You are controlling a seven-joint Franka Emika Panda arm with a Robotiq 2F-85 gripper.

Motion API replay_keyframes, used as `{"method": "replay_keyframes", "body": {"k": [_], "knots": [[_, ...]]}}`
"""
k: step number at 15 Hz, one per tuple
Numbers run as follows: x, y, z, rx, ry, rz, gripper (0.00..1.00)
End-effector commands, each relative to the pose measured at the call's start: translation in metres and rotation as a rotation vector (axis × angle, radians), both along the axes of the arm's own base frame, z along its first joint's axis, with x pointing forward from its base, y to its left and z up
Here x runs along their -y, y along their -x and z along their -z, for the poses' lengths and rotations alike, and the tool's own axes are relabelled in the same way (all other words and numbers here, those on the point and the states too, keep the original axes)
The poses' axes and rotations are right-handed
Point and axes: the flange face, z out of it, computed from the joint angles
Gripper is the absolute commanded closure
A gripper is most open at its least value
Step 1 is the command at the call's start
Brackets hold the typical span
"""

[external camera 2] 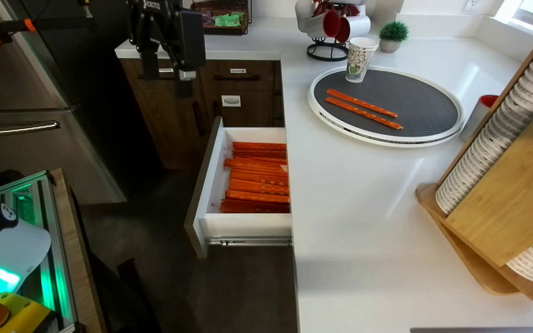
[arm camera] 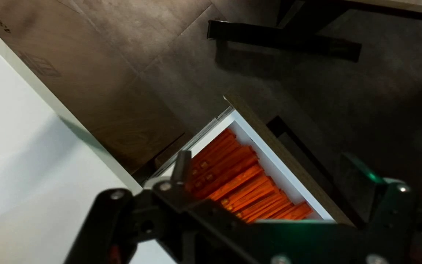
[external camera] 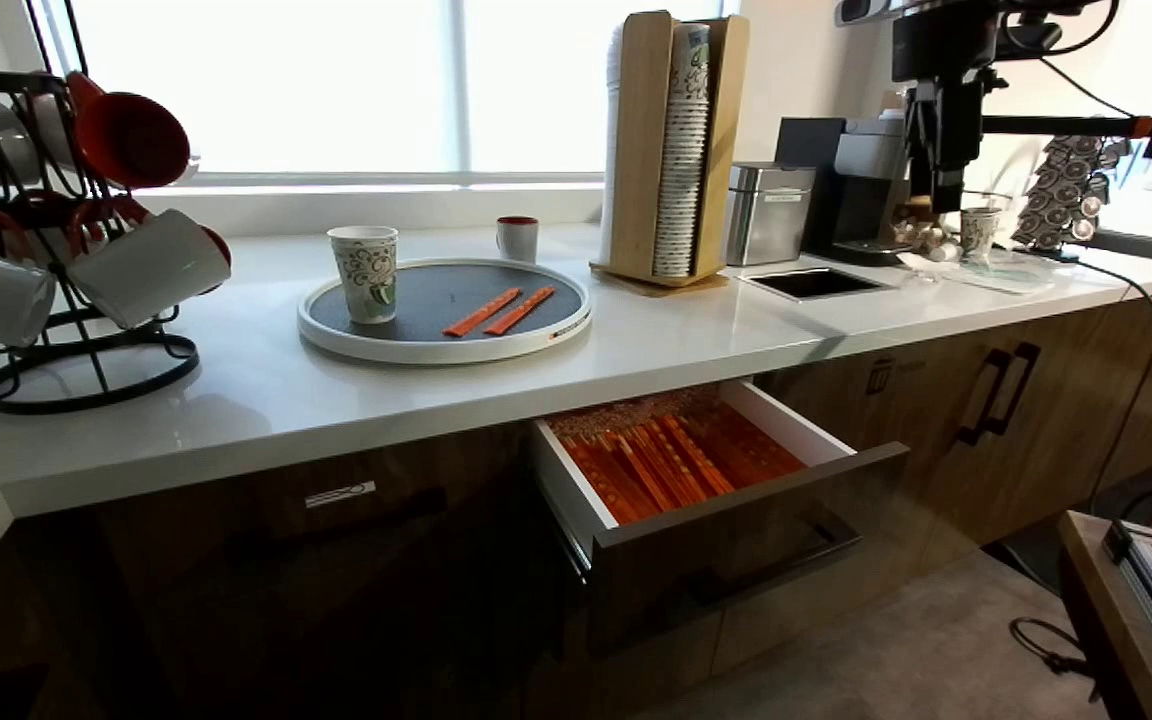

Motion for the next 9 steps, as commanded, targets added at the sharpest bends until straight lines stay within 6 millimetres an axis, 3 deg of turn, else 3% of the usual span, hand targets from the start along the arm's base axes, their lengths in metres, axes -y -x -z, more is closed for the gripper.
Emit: {"method": "replay_keyframes", "body": {"k": [1,4,9], "knots": [[0.003,-0.012,0.005,-0.02,0.014,0.095,0.0],[-0.002,-0.041,0.029,-0.001,0.039,0.274,0.0],[-0.019,-0.063,0.089,-0.002,0.069,0.543,0.0]]}}
